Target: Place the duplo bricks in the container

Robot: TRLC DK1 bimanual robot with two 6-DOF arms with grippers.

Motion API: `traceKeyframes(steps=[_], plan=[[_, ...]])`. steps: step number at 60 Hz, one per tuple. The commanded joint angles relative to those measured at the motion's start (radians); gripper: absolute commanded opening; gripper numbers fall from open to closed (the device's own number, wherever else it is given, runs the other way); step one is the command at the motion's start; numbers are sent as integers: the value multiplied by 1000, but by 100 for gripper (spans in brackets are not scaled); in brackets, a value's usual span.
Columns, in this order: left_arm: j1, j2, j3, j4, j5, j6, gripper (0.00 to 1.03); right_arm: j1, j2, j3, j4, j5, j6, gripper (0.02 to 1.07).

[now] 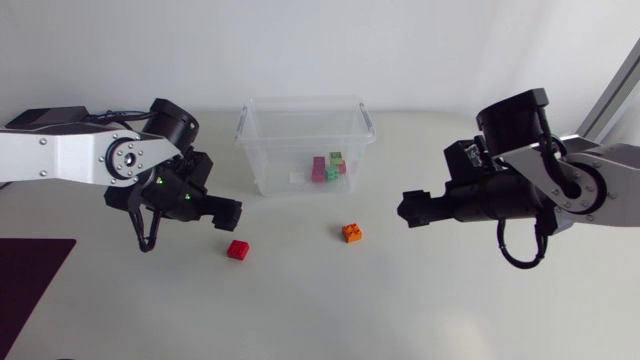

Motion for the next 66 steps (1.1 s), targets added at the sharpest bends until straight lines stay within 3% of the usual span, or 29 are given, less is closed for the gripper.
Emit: traceKeyframes(steps=[1,7,25,30,39,48,55,60,66], plan=[[-33,75,43,-21,-3,0,94,21,106,56,-15,-12,-17,103],[-59,145,58,-21,-4,0,90,62,203,105,-20,-6,-15,103],[-61,279,78,-4,-3,5,52,167,489,274,-14,49,-23,103],[-55,311,92,33,-3,12,22,185,574,320,-8,86,-28,102],[-58,262,80,70,-1,38,18,207,683,373,-8,117,-31,101],[-44,96,117,67,-1,52,17,236,690,364,11,118,-41,71],[-47,-34,192,62,-1,70,16,259,689,335,69,124,-57,33],[-53,-74,250,85,-1,72,17,271,677,327,54,158,-55,23],[-56,-54,316,168,-3,69,17,296,578,303,17,198,-57,22]])
